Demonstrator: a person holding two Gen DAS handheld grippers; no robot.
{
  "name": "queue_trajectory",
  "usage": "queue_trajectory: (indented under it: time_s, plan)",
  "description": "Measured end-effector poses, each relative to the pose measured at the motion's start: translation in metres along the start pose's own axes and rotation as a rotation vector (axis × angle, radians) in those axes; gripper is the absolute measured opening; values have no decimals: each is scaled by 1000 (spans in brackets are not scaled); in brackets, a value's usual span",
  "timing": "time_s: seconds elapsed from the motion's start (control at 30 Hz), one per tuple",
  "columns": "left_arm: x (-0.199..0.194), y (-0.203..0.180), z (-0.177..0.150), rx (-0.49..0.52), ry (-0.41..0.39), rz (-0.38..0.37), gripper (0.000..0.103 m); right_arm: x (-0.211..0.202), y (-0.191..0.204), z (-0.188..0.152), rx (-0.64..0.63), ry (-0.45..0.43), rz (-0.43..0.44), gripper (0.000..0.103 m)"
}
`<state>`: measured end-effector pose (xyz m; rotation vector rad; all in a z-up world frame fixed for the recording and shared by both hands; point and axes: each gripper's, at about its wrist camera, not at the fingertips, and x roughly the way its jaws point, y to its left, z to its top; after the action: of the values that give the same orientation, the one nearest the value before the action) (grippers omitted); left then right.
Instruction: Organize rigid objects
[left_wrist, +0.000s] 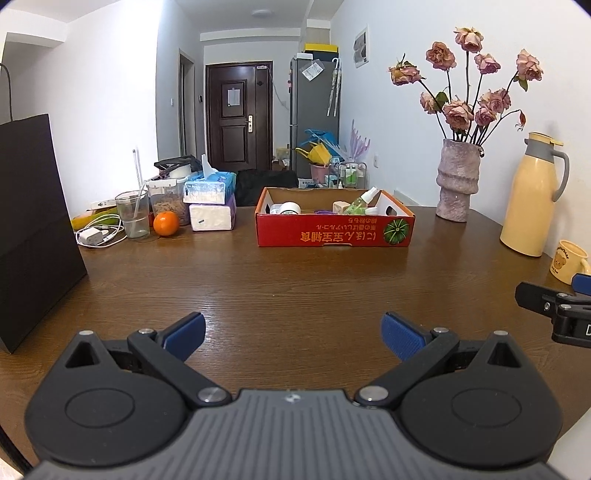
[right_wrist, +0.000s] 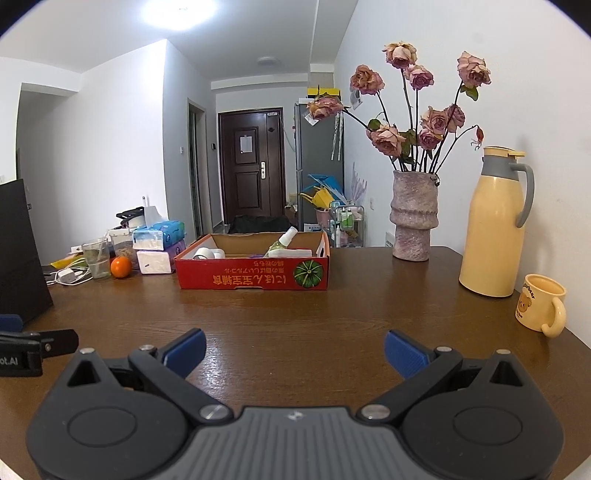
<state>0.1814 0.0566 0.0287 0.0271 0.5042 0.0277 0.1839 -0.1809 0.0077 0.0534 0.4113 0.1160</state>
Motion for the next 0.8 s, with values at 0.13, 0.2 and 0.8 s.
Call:
queue_trajectory:
  time_s: [0.13,0.2,0.8]
  plan:
    - [-1,0,0,1,-2,-1,103,-3,1,-1,1,-2,1,103]
    - [-1,0,0,0,-1,-3,103,-3,2,-1,1,-1,1,103]
    - [-2,0,0,-1,0,-5,103,-2,2,0,1,0,2,103]
